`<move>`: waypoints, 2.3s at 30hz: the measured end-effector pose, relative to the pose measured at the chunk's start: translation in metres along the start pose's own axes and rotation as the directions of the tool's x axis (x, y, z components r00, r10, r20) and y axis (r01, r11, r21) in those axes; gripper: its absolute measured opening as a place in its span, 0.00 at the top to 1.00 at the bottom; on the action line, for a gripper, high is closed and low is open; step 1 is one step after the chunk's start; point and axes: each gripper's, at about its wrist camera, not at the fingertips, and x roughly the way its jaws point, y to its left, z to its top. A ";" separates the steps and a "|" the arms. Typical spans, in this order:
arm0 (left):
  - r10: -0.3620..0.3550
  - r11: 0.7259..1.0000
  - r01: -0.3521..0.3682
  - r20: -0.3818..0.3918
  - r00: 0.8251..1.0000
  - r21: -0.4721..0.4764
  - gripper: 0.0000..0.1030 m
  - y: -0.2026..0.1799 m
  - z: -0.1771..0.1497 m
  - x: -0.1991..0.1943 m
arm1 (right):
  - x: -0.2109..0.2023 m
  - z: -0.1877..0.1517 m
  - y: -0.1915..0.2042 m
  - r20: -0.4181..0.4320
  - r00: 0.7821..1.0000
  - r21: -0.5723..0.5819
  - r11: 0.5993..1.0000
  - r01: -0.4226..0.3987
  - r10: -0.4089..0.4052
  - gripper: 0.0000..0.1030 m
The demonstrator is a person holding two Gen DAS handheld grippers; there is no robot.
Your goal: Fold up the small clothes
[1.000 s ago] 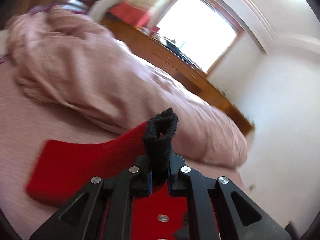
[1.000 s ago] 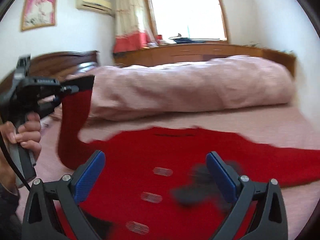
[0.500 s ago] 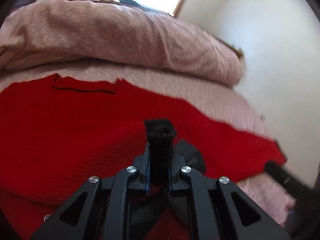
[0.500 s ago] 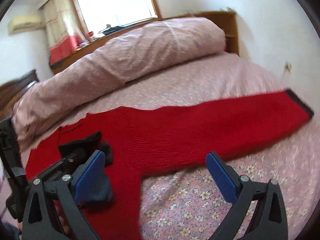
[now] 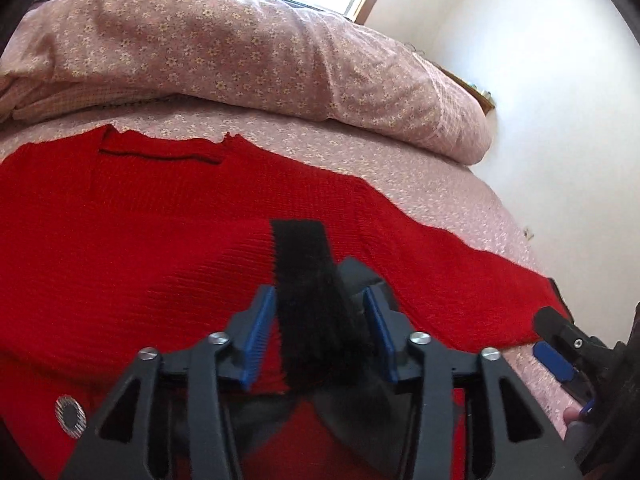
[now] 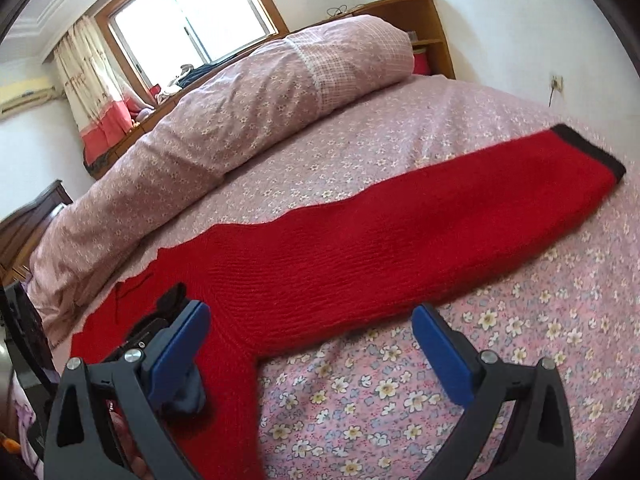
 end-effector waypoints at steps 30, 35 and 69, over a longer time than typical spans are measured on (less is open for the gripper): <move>0.203 0.973 -0.204 0.023 0.979 0.109 0.47 -0.030 -0.018 0.011 | -0.041 0.076 -0.271 0.128 0.991 0.472 0.877 -0.090 0.033 0.01; 0.196 0.974 -0.197 0.020 0.980 0.112 0.45 -0.030 -0.018 0.012 | -0.017 0.095 -0.266 0.135 0.991 0.452 0.888 -0.083 0.024 0.01; 0.122 0.961 -0.117 -0.005 0.993 0.249 0.40 -0.059 0.007 -0.044 | -0.039 0.136 -0.154 0.275 0.952 0.286 0.933 -0.216 0.136 0.90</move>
